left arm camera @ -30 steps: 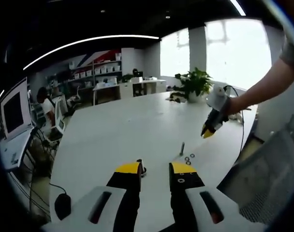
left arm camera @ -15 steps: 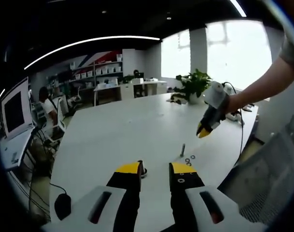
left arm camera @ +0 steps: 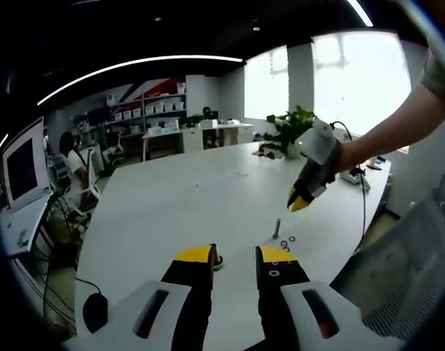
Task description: Place the washer onto the threaded stud by aligning its center hole with the stud, sliding it down to the base, and recovering from edge contact or off-axis alignment until the washer reaches the visible bottom stop.
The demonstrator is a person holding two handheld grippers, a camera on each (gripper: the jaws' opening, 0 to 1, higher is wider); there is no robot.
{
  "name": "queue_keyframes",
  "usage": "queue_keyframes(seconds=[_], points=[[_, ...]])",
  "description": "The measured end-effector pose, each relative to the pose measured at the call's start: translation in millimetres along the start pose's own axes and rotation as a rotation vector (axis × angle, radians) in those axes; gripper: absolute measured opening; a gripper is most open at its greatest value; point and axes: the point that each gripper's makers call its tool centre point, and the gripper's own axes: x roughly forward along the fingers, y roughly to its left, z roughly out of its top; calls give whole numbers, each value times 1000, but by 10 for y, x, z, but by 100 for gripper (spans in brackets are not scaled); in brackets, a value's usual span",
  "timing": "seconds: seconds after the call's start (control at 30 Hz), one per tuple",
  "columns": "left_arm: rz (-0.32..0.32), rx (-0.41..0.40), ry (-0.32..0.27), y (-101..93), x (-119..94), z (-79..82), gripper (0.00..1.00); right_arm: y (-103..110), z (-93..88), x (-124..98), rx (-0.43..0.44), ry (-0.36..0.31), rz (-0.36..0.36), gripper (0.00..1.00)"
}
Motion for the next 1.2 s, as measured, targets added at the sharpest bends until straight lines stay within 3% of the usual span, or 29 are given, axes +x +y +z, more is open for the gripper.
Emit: queue_keyframes(seconds=[0.5,1.2], points=[[-5,-4,-3,-4,-4,5,21,76,130,170,-36,12,23,13],[-14,-16,-5,-10,3,4,21,72,57,316,-59,69,48,13]])
